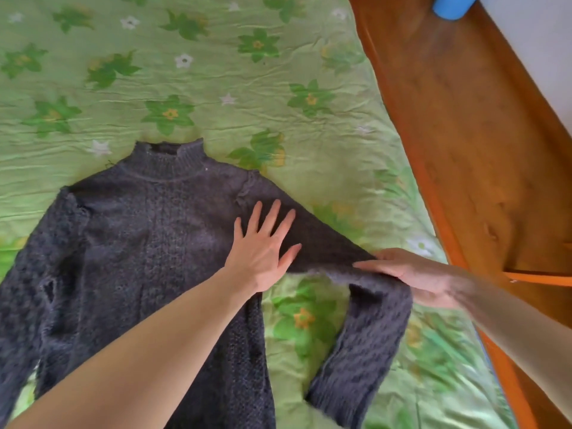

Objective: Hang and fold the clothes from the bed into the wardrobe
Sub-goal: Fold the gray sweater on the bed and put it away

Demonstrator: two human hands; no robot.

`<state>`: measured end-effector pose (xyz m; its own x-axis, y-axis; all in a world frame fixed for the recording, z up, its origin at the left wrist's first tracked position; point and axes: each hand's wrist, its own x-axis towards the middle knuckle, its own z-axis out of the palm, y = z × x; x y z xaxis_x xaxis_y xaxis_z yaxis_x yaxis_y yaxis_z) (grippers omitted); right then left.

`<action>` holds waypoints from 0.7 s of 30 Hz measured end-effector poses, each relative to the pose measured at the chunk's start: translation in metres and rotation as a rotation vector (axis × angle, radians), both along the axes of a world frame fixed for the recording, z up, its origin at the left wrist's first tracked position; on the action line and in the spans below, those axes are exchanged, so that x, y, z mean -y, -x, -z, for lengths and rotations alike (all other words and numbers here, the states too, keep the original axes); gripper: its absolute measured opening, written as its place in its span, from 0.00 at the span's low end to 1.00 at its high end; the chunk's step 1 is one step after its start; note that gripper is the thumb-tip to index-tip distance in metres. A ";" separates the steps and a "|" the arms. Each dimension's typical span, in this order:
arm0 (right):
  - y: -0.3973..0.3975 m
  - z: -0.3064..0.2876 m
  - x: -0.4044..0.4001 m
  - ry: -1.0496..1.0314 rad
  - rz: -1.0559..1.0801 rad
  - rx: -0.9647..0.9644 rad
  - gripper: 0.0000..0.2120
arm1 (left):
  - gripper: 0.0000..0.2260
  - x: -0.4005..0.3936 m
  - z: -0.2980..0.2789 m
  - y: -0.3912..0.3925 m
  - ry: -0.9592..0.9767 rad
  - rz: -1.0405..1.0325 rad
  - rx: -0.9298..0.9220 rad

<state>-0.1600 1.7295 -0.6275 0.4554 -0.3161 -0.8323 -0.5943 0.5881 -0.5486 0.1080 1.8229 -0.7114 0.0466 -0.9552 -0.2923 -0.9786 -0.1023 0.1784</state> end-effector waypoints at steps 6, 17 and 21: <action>0.044 -0.021 0.020 0.085 -0.304 -0.119 0.26 | 0.43 0.006 0.000 0.016 0.002 -0.068 0.072; 0.144 -0.010 0.038 0.428 -0.376 -0.311 0.33 | 0.41 0.006 0.014 0.031 0.152 -0.151 0.028; 0.158 -0.014 0.033 0.533 -0.224 -0.369 0.17 | 0.38 0.005 0.013 0.044 0.197 -0.196 0.014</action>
<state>-0.3177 1.6968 -0.6135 0.2738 -0.6566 -0.7027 -0.8741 0.1349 -0.4667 0.0643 1.8178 -0.7241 0.2385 -0.9660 -0.0999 -0.9462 -0.2543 0.2002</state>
